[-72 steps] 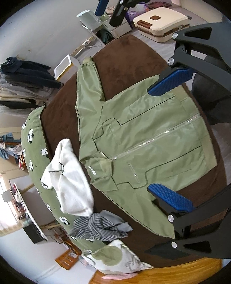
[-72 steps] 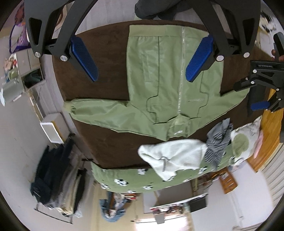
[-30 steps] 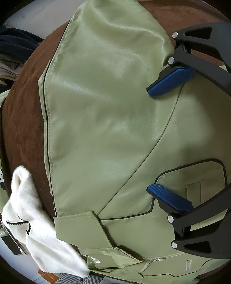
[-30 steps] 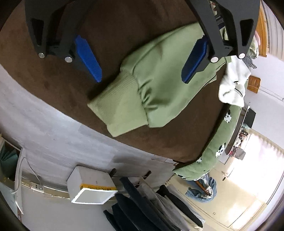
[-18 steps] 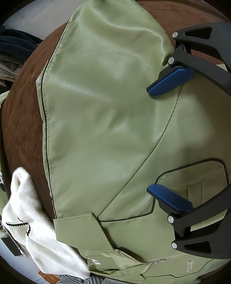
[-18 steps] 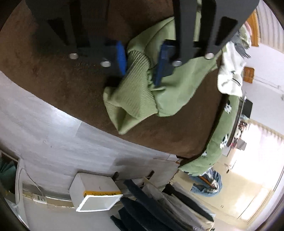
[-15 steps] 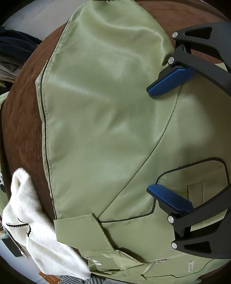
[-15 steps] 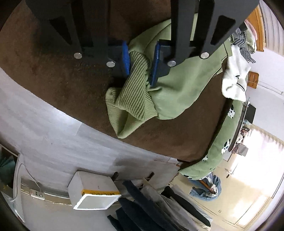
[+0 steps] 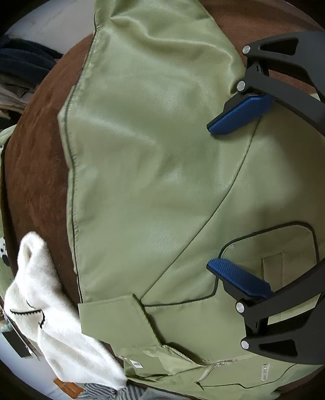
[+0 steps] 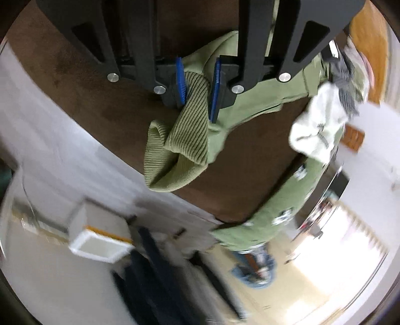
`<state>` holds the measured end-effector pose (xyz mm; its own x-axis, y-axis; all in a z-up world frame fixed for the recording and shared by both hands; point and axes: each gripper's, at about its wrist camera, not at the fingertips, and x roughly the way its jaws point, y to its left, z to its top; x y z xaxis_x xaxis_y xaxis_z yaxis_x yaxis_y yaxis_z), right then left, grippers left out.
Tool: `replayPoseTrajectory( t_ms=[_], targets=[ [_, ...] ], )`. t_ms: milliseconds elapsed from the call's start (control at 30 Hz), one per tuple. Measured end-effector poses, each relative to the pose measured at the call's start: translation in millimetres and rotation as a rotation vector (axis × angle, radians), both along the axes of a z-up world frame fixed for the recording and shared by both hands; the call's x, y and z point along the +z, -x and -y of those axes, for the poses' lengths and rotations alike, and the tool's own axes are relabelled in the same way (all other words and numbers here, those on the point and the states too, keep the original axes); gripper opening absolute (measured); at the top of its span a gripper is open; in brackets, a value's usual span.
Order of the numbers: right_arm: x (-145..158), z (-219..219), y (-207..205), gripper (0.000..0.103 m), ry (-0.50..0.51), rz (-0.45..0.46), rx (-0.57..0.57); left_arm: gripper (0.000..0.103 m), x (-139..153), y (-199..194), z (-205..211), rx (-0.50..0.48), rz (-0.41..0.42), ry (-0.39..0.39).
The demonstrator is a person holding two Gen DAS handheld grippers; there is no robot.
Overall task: Fold large clothes
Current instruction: 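Lift the cuff with the right gripper and lay the sleeve across the jacket front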
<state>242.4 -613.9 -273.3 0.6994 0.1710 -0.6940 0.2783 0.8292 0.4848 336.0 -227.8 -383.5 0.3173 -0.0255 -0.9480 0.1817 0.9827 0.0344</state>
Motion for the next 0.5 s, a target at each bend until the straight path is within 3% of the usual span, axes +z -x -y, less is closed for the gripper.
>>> replayPoseTrajectory(
  t_ms=[267,500],
  targets=[
    [98,-127,-9,0.016,0.103,0.133,0.222,0.097,42,6,-19,0.021,0.068,0.041],
    [145,-226,-16,0.015,0.098,0.202,0.350,0.097,86,19,-84,0.063,0.124,0.027]
  ],
)
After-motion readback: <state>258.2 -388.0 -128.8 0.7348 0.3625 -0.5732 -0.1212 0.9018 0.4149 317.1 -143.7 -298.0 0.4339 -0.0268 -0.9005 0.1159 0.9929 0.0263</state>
